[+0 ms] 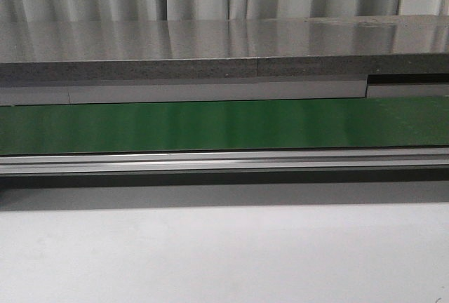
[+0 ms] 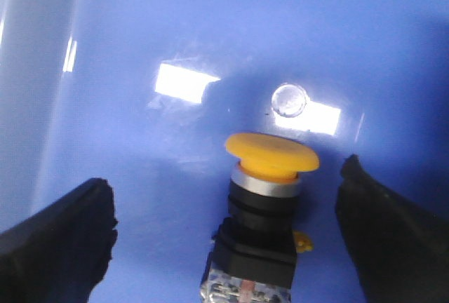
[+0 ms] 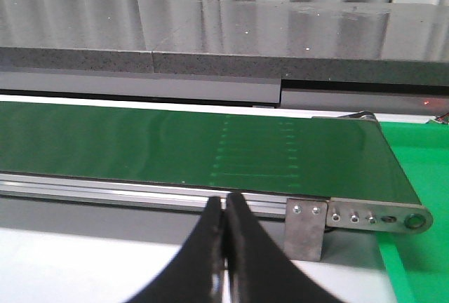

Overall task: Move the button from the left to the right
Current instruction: 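Close the left gripper on the button body and lift it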

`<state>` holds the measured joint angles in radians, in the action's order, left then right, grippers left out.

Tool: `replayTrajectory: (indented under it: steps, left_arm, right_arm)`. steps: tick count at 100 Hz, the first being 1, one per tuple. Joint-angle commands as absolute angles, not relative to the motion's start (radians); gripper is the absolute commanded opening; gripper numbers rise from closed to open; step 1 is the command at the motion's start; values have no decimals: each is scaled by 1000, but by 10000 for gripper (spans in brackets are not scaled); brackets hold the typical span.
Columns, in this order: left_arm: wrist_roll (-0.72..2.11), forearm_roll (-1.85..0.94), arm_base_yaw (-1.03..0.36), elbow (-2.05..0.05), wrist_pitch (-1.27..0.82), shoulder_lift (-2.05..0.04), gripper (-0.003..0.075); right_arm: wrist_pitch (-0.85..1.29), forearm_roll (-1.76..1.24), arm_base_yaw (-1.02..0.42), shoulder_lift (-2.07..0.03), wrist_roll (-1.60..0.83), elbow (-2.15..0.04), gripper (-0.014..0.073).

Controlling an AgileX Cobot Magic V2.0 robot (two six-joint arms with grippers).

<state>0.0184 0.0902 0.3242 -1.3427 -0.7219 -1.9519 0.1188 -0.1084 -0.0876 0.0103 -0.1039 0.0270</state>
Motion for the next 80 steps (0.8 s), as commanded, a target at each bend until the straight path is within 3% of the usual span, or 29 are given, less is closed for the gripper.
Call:
replayTrajectory:
  steps: [1,47,56,80]
  left_arm:
    - [16,86,325,-1370,-694,-1919,618]
    - [16,84,325,-1370,-706,-1977,593]
    - [16,84,325,-1370,-704,-1977,501]
    - [16,86,325,-1370,-703,-1977,130]
  right_arm:
    - [36,-99,-87,31,-104,13,-68]
    - [36,-99,-87,31,-104,13,-68]
    - [36,-99,-87,31,-104,13,-68]
    - [36,-99,-87,31,-104,13,-68]
